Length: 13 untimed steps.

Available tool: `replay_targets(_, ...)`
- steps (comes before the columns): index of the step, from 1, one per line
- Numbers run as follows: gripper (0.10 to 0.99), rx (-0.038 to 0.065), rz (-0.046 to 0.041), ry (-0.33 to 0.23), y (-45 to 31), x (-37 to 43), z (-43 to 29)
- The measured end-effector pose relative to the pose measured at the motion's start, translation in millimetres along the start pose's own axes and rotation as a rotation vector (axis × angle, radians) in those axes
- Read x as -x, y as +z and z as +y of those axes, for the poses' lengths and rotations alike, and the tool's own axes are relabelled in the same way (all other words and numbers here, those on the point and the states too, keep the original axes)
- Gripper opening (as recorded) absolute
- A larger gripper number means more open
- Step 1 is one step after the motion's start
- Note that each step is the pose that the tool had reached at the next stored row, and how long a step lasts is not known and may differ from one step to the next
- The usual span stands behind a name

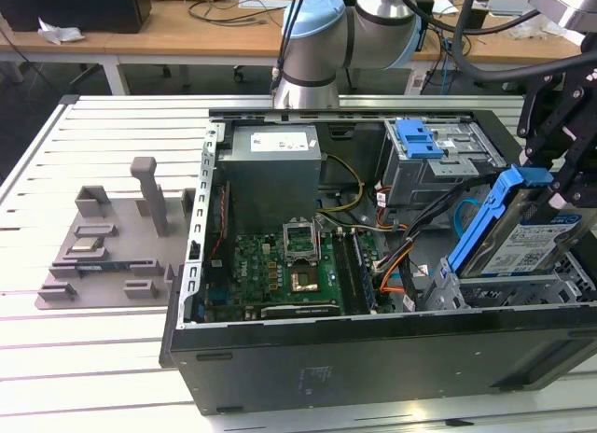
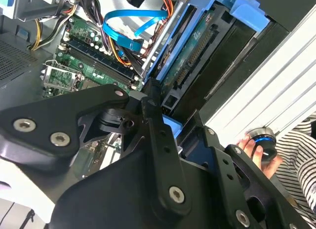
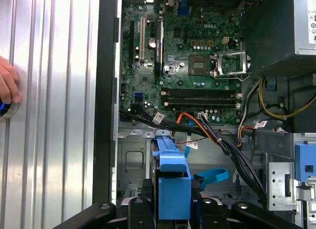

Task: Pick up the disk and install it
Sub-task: 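Insert the disk into the insertion slot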

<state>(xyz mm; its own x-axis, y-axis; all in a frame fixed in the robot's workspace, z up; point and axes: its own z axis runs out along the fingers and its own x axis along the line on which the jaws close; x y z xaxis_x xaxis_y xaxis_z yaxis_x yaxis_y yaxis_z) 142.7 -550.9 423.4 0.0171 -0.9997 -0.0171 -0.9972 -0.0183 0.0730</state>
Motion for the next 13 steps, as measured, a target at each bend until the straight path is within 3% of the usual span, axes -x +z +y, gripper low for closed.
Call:
replay_targets(3, 0.376, 0.0, -0.0001, 0.0, 0.1, 0.0, 0.0)
replay_targets(6, 0.498, 0.0, -0.0001, 0.0, 0.2, 0.0, 0.0)
replay_targets(11, 0.498, 0.0, 0.0, 0.0, 0.2, 0.0, -0.1)
replay_targets(13, 0.42, 0.0, 0.0, 0.0, 0.2, 0.0, 0.0)
